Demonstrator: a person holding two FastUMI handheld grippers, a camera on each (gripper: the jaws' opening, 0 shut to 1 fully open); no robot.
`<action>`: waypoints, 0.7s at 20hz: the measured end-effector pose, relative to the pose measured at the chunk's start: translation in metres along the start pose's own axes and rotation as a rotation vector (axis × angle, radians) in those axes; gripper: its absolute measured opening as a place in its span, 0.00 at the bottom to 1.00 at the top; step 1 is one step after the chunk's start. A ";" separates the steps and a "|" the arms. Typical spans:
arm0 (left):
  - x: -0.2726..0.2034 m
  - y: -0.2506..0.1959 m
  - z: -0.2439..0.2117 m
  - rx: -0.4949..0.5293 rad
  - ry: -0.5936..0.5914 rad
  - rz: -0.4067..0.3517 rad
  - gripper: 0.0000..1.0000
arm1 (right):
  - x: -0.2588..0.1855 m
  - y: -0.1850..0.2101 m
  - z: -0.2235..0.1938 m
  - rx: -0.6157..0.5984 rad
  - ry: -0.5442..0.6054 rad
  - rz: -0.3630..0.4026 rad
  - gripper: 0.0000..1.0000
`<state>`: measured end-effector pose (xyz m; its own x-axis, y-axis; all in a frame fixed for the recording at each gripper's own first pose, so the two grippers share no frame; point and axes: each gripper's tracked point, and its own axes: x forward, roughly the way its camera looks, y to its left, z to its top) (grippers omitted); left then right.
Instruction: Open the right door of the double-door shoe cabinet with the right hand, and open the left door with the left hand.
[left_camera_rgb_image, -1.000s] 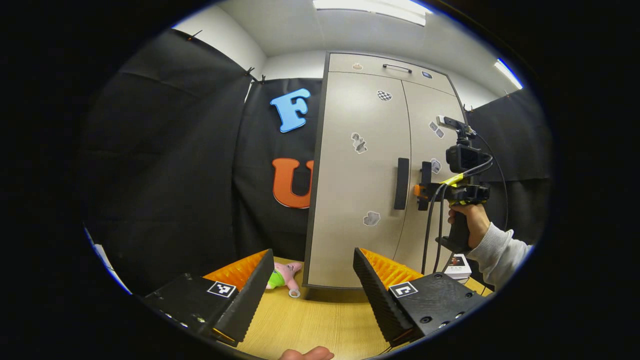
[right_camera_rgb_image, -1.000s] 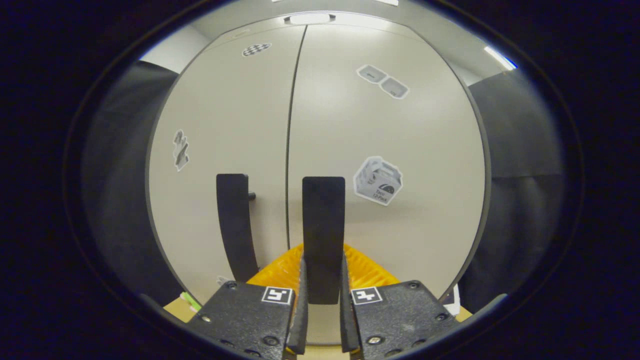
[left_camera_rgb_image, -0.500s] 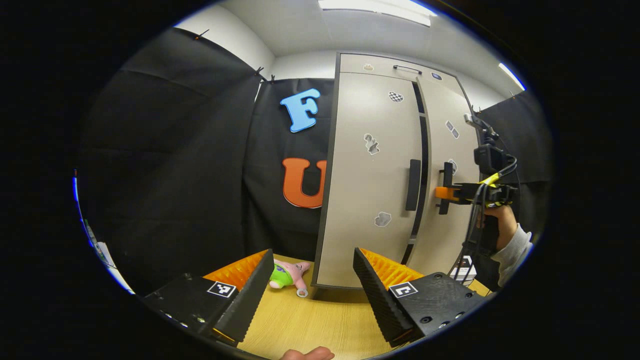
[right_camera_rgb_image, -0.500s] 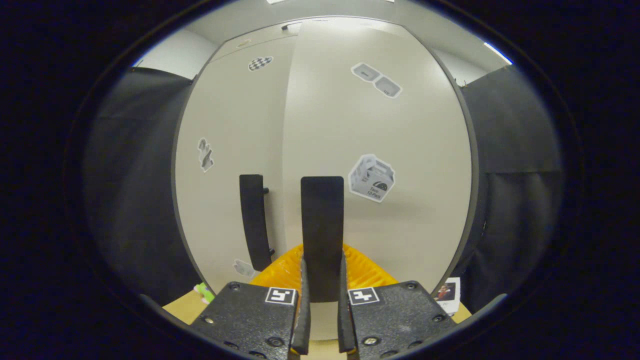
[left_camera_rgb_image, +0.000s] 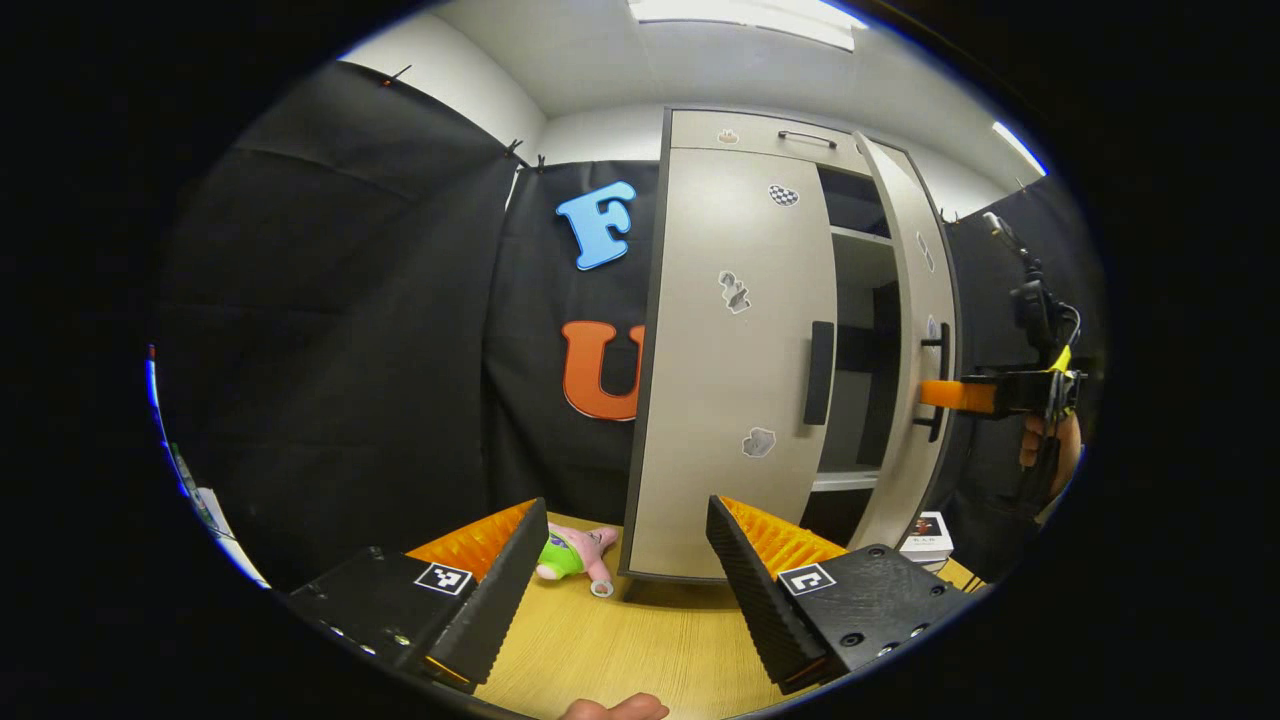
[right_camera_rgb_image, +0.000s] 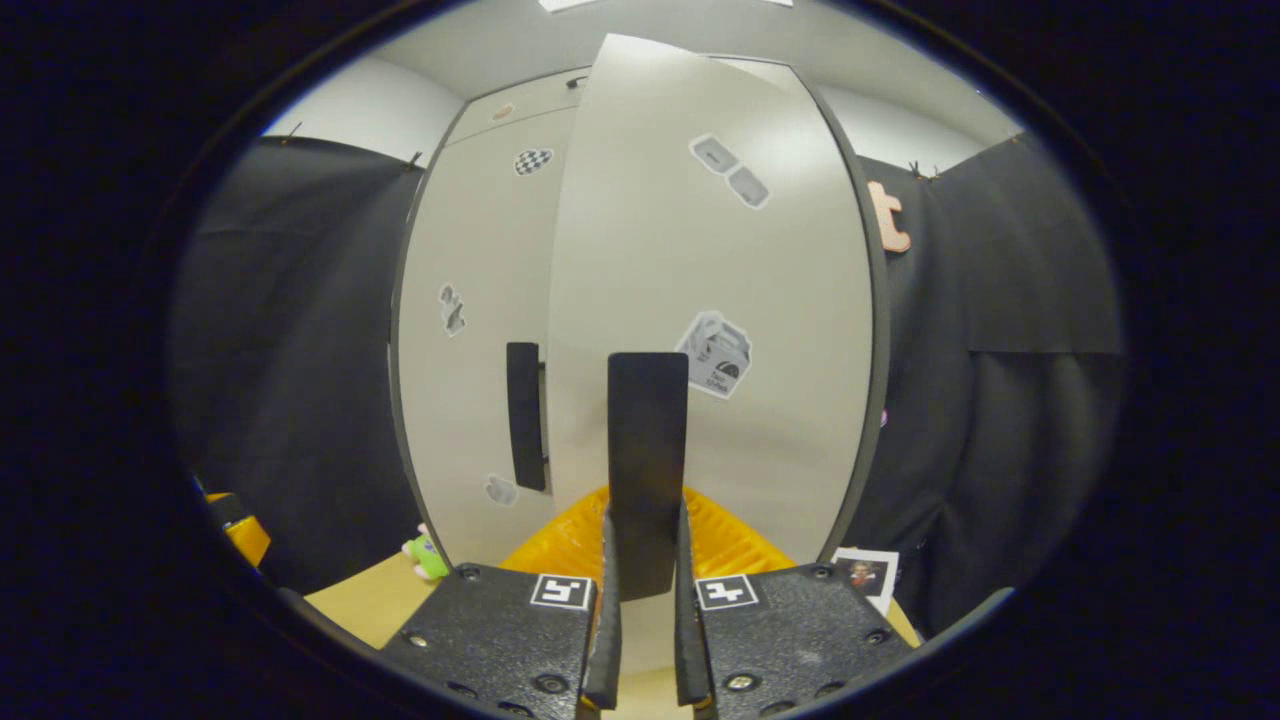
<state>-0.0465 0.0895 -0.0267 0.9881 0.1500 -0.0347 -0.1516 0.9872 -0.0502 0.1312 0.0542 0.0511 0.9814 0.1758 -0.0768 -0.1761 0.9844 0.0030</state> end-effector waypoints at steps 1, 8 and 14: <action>-0.001 0.000 0.000 0.001 -0.002 0.004 0.95 | -0.007 -0.004 0.000 0.001 0.000 0.004 0.25; 0.001 -0.013 0.000 0.009 -0.001 0.004 0.95 | -0.045 -0.038 -0.004 -0.011 0.005 0.003 0.25; 0.001 -0.038 -0.004 0.018 0.009 -0.029 0.95 | -0.069 -0.070 -0.006 -0.014 -0.008 -0.052 0.24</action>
<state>-0.0396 0.0524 -0.0284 0.9917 0.1212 -0.0424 -0.1227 0.9919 -0.0337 0.0756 -0.0272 0.0499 0.9898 0.1249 -0.0689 -0.1262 0.9919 -0.0148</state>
